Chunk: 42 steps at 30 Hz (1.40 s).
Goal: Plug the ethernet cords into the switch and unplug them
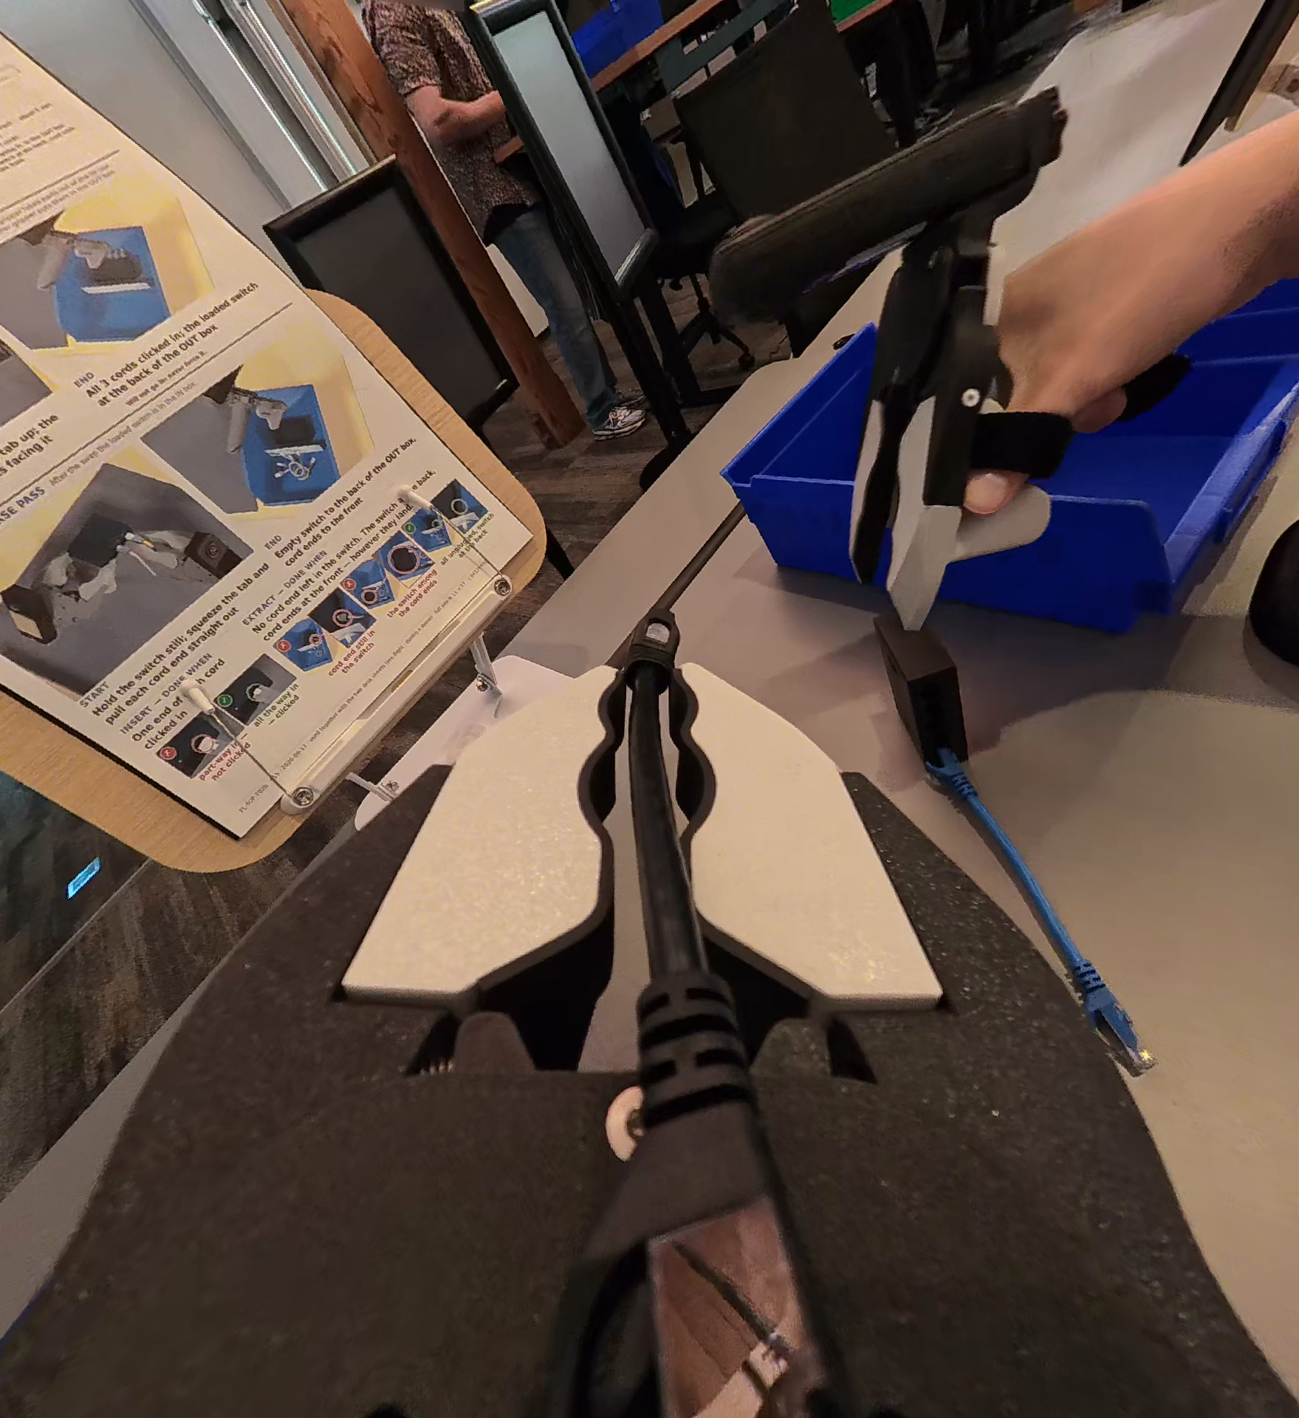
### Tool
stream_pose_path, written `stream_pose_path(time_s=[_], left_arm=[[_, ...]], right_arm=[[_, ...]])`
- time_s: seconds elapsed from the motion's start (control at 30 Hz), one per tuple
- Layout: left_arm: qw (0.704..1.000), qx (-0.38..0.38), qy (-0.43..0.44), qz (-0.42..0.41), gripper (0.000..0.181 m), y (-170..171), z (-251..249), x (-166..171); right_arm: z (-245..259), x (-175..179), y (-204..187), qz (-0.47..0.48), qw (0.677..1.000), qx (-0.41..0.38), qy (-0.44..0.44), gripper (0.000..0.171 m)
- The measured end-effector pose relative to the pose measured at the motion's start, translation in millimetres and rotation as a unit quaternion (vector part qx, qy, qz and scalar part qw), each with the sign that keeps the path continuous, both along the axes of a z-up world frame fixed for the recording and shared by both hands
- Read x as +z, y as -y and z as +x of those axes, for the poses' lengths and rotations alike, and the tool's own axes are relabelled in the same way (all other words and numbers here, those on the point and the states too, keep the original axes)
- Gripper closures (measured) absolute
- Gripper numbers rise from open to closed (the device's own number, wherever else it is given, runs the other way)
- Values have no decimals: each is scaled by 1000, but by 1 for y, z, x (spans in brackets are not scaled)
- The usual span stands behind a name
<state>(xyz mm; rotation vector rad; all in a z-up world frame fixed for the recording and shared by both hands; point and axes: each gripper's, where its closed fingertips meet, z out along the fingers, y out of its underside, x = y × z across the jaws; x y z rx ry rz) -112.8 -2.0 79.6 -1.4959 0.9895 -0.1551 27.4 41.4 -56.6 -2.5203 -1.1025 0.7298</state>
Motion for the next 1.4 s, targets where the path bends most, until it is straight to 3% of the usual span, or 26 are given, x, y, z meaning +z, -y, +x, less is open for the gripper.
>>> stream_pose_path(time_s=[0.23, 0.53, 0.7, 0.9, 1.07, 1.27, 1.4], left_arm=[[1000, -4, -5, 1, 171, 2, 3, -1], [1000, -6, -4, 0, 171, 2, 2, -1], [1000, -6, -6, -2, 171, 1, 3, -2], [1000, -8, -13, -2, 171, 2, 6, -5], [1000, -11, -11, -10, 171, 1, 7, -7], [996, -46, 24, -77, 171, 10, 17, -15], [988, -72, 48, -127, 171, 20, 27, -19]], right_arm=[[0, -25, 4, -85, 994, -15, 68, 75], [2, -59, 11, -90, 986, 3, 141, 86], [-3, -59, 13, -80, 986, 9, 143, 105], [-1, -58, 12, -79, 985, 4, 155, 106], [0, -56, 10, -107, 987, -42, 114, 106], [-16, -45, 8, -176, 975, -127, -58, 107], [-32, -21, 4, -167, 964, -144, -150, 107]])
